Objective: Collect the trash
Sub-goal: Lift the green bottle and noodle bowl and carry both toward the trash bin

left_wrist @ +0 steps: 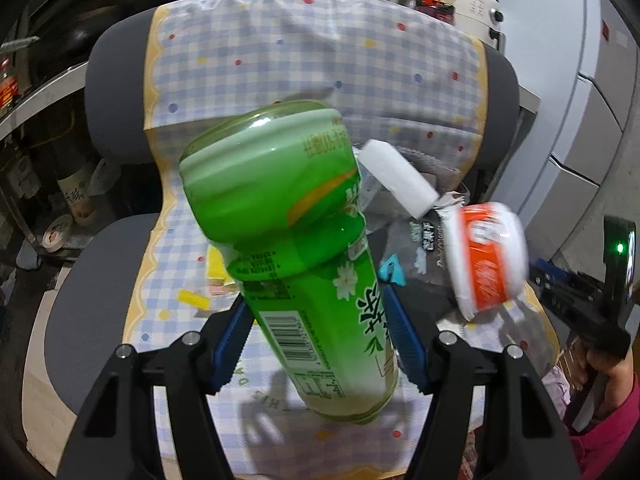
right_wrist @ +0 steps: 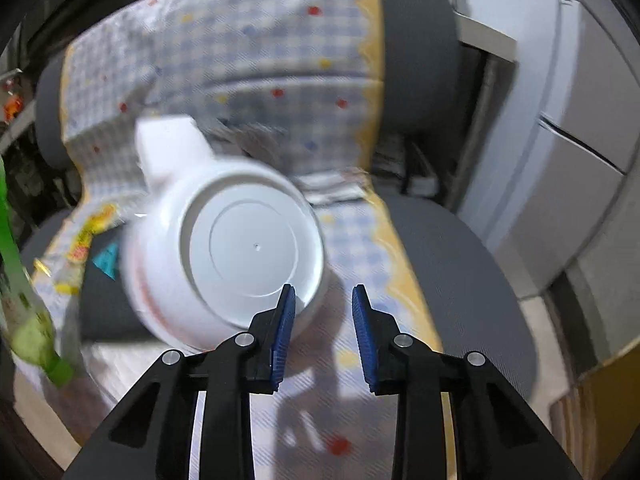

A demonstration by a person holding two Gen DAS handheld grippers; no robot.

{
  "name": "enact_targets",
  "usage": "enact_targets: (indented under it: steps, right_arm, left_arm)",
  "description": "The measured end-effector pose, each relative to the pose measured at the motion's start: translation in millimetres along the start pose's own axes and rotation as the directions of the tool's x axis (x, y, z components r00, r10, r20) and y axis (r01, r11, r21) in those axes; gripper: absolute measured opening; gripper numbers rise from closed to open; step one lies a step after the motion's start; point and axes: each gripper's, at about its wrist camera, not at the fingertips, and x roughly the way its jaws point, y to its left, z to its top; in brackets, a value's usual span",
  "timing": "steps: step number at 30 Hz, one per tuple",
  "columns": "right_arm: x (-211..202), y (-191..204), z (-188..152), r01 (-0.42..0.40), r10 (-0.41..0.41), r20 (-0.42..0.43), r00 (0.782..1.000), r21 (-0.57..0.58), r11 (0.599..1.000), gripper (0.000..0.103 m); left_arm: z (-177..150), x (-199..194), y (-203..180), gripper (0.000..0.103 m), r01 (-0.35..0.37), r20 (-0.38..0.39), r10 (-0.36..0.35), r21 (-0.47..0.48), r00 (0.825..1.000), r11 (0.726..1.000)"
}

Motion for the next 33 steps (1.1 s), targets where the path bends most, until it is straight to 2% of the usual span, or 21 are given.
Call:
enact_targets:
  steps: [2, 4, 6, 8, 11, 15, 19, 21, 24, 28, 33]
  right_arm:
    - [0, -18, -15, 0.004, -0.002, -0.060, 0.998, 0.025, 1.000, 0.031]
    - [-6, -33, -27, 0.032, -0.029, -0.076, 0.997, 0.050, 0.998, 0.034]
    - [-18, -50, -38, 0.048, -0.043, -0.069, 0.997, 0.076, 0.996, 0.050]
    - [-31, -65, -48, 0.046, -0.040, -0.064, 0.997, 0.099, 0.994, 0.052]
    - [-40, -75, -56, 0.041, -0.029, -0.083, 0.996, 0.148, 0.988, 0.052]
    - [-54, -84, -60, 0.101, -0.090, -0.073, 0.993, 0.166, 0.981, 0.052]
    - [-70, -98, -60, 0.075, -0.077, 0.002, 0.997, 0.222, 0.972, 0.049]
    - [-73, -102, -59, 0.038, -0.045, 0.024, 0.999, 0.241, 0.970, 0.044]
    - [-71, -106, -60, -0.072, 0.064, 0.036, 0.997, 0.303, 0.950, 0.044]
    - [-68, -100, -54, -0.073, 0.064, 0.042, 0.997, 0.297, 0.952, 0.045]
    - [-36, -93, -43, -0.036, 0.037, 0.001, 0.999, 0.264, 0.964, 0.044]
  left_arm:
    - [0, 0, -8, 0.064, 0.009, -0.001, -0.009, 0.013, 1.000, 1.000]
    - [-2, 1, -16, 0.064, 0.016, -0.005, -0.016, 0.027, 1.000, 1.000]
    - [-3, 2, -24, 0.064, 0.023, -0.011, -0.023, 0.041, 1.000, 0.999]
    - [-4, 5, -32, 0.064, 0.029, -0.022, -0.028, 0.053, 0.999, 0.998]
    - [-5, 8, -45, 0.064, 0.042, -0.035, -0.040, 0.072, 0.999, 0.997]
    - [-8, 9, -60, 0.064, 0.054, -0.043, -0.050, 0.102, 0.998, 0.993]
    - [-9, 10, -66, 0.064, 0.052, -0.050, -0.047, 0.112, 0.998, 0.992]
    - [-9, 11, -68, 0.064, 0.053, -0.053, -0.047, 0.115, 0.998, 0.992]
    - [-9, 11, -71, 0.064, 0.053, -0.052, -0.047, 0.118, 0.998, 0.992]
    - [-9, 12, -71, 0.064, 0.052, -0.054, -0.046, 0.115, 0.997, 0.992]
    - [-11, 14, -84, 0.064, 0.085, -0.065, -0.077, 0.130, 0.995, 0.988]
